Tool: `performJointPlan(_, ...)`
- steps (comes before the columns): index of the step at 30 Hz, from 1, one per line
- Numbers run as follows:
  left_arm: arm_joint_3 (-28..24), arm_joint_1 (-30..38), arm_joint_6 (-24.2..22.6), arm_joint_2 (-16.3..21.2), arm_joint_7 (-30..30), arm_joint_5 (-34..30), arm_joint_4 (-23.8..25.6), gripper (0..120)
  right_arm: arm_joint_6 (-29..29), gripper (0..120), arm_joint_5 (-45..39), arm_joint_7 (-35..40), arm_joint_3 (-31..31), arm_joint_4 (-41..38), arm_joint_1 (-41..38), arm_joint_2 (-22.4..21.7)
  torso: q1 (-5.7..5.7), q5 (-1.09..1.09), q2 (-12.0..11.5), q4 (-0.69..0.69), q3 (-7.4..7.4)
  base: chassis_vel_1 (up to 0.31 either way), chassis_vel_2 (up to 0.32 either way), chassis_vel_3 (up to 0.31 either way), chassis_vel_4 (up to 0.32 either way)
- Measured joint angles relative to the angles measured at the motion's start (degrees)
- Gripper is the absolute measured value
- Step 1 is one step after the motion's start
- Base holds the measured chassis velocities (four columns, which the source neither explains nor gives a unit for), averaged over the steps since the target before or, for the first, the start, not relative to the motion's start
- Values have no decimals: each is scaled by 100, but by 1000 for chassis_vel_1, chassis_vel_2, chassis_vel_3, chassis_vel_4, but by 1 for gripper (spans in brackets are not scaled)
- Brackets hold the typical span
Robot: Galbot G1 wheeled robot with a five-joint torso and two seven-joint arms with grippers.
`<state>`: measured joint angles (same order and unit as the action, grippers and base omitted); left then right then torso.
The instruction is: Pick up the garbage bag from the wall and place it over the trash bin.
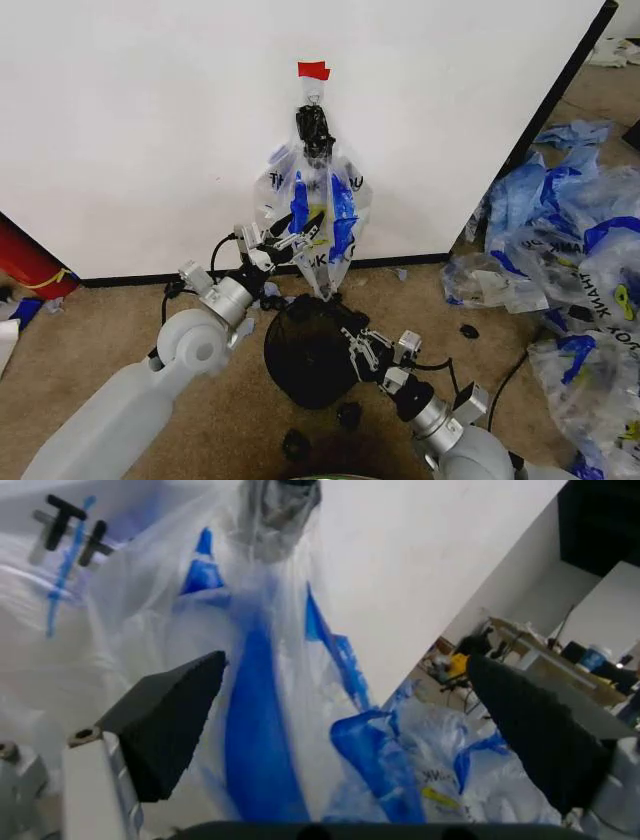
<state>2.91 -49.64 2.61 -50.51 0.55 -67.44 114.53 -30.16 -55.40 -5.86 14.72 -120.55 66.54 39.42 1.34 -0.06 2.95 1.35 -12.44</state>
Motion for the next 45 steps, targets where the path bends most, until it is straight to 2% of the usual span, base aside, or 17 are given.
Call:
performJointPlan(12, 24, -118, 27, 161, 21, 65, -63, 96, -9, 0, 10, -52, -61, -47, 90, -18, 0, 0, 0, 0, 0, 0, 0, 0, 0)
performJointPlan(21, -216, 96, 9, 147, -17, -32, -61, 96, -13, 0, 22, -51, -133, -52, 135, -9, 0, 1, 0, 0, 0, 0, 0, 0, 0)
performJointPlan(26, -418, 297, 12, 66, -27, -65, -135, 91, -16, 0, 42, -49, -307, -65, 326, -22, 0, 1, 0, 1, 0, 0, 0, 0, 0)
performJointPlan(28, -514, 381, 12, 14, -28, -62, -204, 80, -19, 0, 57, -49, -374, -77, 396, -27, 0, 1, 0, 1, 0, 0, 0, 0, 0)
performJointPlan(30, -533, 396, 12, 4, -29, -58, -222, 78, -20, 0, 58, -49, -385, -77, 407, -28, 0, 1, 0, 0, 0, 0, 0, 0, 0)
performJointPlan(34, -595, 465, 31, -75, -22, -28, -325, 60, -28, 0, 75, -44, -455, -77, 480, -29, 0, 0, 0, 0, 0, 0, 0, 0, 0)
performJointPlan(38, -598, 465, 45, -86, -15, -20, -335, 50, -31, 0, 84, -34, -468, -76, 497, -30, 0, 1, 0, 0, 0, 0, 0, 0, 0)
performJointPlan(40, -602, 455, 95, -87, 2, 23, -363, 36, -32, 0, 90, -13, -471, -73, 495, -24, 0, 0, 0, 0, 0, 0, 0, 0, 0)
performJointPlan(45, -604, 436, 113, -97, 19, 46, -403, 22, -32, 0, 91, 10, -455, -67, 464, -9, 0, 0, 0, 0, 0, 0, 0, 0, 0)
